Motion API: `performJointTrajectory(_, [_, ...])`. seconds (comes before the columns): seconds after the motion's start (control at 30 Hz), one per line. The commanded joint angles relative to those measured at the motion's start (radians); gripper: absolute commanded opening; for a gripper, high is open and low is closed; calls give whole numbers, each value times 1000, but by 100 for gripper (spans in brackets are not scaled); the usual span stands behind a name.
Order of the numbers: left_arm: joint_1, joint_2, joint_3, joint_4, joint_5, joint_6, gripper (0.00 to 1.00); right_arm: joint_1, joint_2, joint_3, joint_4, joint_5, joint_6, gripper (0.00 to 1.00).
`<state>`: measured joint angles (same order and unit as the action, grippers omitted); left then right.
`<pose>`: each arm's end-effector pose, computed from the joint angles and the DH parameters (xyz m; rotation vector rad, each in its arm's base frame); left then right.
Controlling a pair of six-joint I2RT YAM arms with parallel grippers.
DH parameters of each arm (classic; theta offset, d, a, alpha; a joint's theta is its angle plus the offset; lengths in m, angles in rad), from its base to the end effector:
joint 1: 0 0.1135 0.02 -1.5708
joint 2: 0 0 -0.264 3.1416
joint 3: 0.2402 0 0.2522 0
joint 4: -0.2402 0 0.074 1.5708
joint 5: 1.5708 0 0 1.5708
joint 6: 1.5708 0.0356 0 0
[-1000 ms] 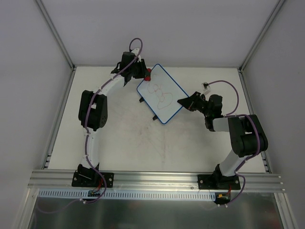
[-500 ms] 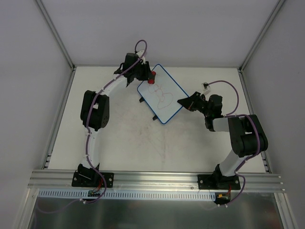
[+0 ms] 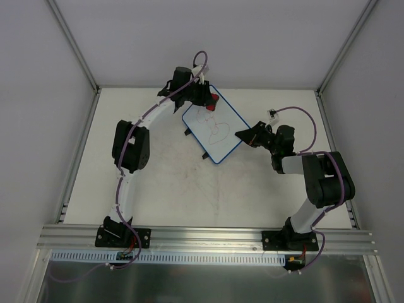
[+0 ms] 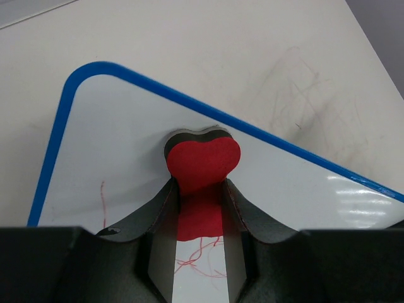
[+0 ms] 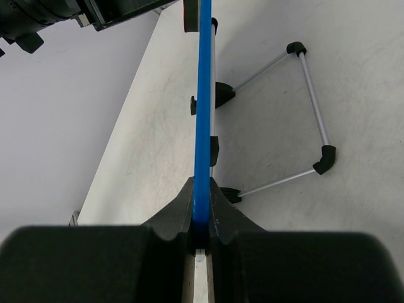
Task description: Erase the whiteboard
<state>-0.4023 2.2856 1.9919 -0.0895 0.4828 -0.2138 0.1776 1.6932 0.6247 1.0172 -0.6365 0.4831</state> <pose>0.4930 -0.2277 0.2599 0.5148 1.9432 -0.8712 0.3164 0.0783 0.1844 -0.2567 1.6920 1.0123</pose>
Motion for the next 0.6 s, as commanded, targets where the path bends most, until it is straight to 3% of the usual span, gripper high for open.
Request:
performJointTrajectory(0.0, [-44,26,57,-39,53,54,0,36,-18,7,-23,-81,-66,0])
performJointTrajectory(0.13, [-33,25,53,-73,-147,18,0,37,-18,6,-25,-81,-66,0])
performJointTrajectory(0.57, [105,98,55,-122,-76,-234,0,37,-23,4,-23,-80,-64,0])
